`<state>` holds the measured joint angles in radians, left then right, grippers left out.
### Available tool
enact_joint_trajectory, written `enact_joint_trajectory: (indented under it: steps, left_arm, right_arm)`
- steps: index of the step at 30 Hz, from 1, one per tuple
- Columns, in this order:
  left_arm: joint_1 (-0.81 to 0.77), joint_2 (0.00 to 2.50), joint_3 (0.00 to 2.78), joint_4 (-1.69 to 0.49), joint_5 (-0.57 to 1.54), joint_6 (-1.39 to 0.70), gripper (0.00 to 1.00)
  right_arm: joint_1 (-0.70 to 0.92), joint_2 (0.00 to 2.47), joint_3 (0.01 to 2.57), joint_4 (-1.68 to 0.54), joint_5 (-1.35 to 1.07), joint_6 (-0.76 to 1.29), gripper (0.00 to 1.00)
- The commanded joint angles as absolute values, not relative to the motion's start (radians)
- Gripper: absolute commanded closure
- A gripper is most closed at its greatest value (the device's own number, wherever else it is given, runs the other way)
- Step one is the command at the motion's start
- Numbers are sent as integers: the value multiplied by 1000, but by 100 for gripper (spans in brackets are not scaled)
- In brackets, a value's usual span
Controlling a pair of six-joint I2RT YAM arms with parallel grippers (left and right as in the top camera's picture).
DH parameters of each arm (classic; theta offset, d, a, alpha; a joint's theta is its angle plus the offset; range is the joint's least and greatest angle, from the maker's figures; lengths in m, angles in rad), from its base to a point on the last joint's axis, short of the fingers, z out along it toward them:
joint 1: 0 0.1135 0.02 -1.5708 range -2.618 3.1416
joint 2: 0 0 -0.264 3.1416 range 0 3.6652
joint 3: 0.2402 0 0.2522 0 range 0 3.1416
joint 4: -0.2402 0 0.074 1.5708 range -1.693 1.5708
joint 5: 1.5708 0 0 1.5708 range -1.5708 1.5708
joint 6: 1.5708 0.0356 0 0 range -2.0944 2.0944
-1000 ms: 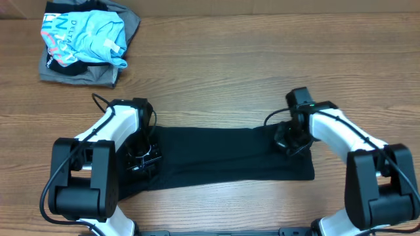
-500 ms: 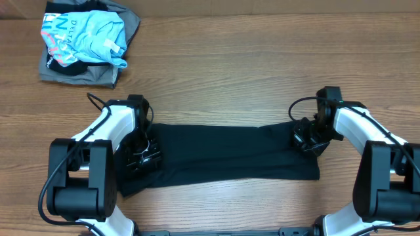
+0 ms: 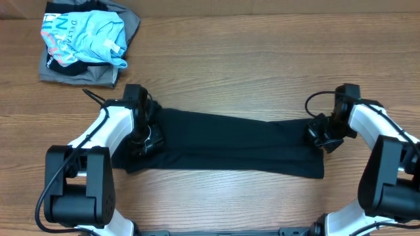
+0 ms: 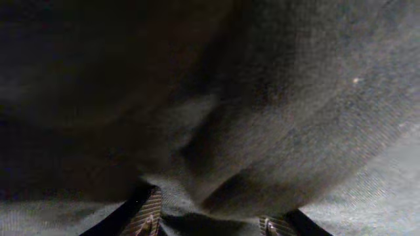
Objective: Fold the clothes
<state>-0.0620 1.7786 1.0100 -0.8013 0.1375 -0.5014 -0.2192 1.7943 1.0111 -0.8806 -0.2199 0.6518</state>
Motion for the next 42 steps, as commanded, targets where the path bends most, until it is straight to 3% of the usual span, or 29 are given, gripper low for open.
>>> enact_joint_trajectory:
  steps: [1, 8, 13, 15, 17, 18, 21, 42]
  left_arm:
    - [-4, 1831, 1044, -778, 65, -488, 45]
    - [158, 1831, 1238, -990, 56, -420, 41]
    - [181, 1831, 1418, -1155, 53, -380, 29]
    - [177, 1831, 1477, -1204, 52, -381, 26]
    - [175, 1831, 1532, -1259, 66, -381, 21]
    - [175, 1831, 1550, -1280, 81, -381, 17]
    - [174, 1831, 1570, -1316, 133, -381, 0]
    - [174, 1831, 1539, -1355, 148, -381, 0]
  right_arm:
    - [-273, 1818, 1059, -900, -93, 644, 96]
    - [-289, 1806, 1191, -1033, -98, 547, 96]
    - [-288, 1755, 1282, -1126, -128, 501, 91]
    - [-289, 1729, 1299, -1164, -159, 444, 72]
    - [-289, 1709, 1298, -1204, -161, 413, 28]
    - [-289, 1707, 1297, -1226, -160, 414, 16]
    - [-288, 1708, 1280, -1242, -179, 413, 0]
    - [-239, 1709, 835, -960, -430, 306, 2]
